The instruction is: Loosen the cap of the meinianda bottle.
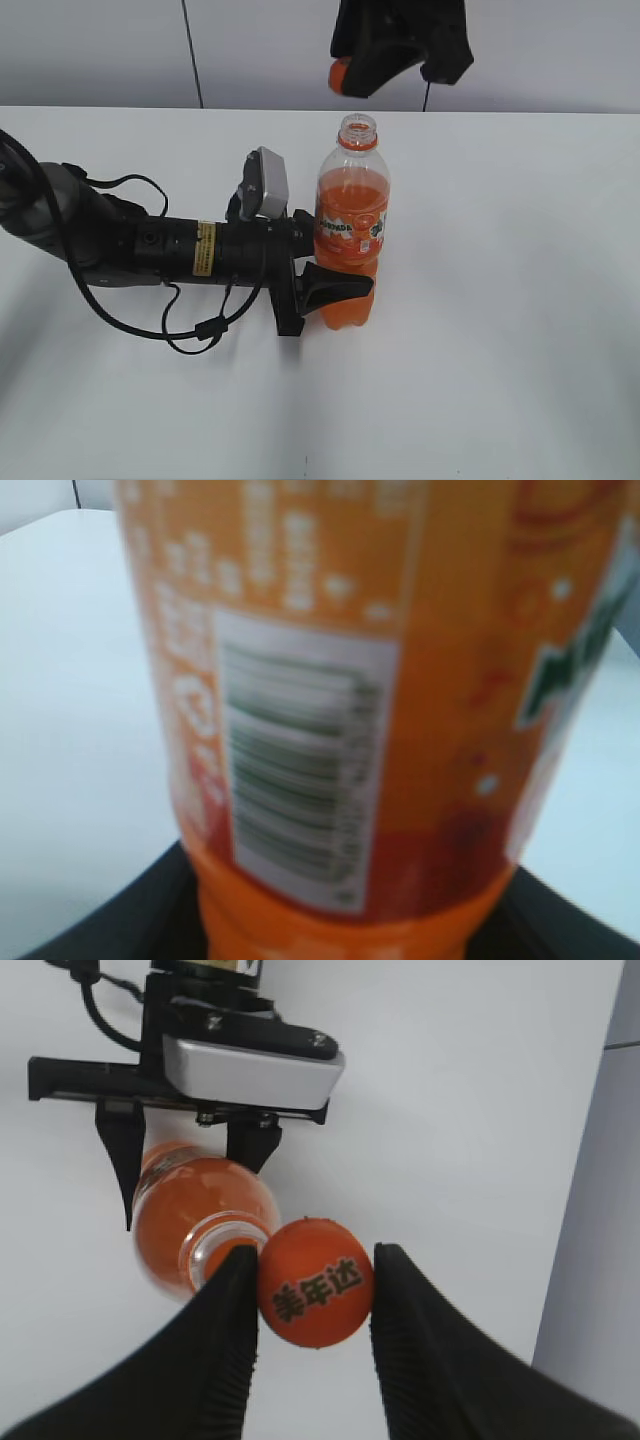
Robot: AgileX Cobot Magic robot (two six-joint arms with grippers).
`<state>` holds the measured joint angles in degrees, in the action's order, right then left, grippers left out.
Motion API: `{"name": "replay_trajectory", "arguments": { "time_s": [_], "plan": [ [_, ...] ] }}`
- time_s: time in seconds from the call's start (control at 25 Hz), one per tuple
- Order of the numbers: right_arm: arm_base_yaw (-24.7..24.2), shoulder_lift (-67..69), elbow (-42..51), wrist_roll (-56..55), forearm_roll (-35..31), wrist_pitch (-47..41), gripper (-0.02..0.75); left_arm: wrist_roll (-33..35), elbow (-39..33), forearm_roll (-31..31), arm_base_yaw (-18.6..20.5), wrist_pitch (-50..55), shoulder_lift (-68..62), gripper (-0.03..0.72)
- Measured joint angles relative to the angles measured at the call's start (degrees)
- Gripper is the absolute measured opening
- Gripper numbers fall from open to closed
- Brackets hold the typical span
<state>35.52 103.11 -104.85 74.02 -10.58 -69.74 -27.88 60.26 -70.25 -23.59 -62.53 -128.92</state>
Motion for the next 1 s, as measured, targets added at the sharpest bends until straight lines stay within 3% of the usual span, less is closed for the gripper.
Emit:
{"name": "replay_trajectory", "arguments": {
  "time_s": [0.32,0.72,0.84,1.0],
  "plan": [
    [0.00,-1.04,-5.10,-20.80,0.75,0.00,0.263,0.00,0.00,-0.04,0.00,0.00,0.00,0.391],
    [-0.26,-1.04,-5.28,-63.52,5.93,0.00,0.263,0.00,0.00,-0.04,0.00,0.00,0.00,0.391],
    [-0.26,-1.04,-5.28,-71.63,6.10,0.00,0.263,0.00,0.00,-0.04,0.00,0.00,0.00,0.391],
    [-0.34,-1.04,-5.28,-74.53,6.97,0.00,0.263,0.00,0.00,-0.04,0.00,0.00,0.00,0.391]
  ]
}}
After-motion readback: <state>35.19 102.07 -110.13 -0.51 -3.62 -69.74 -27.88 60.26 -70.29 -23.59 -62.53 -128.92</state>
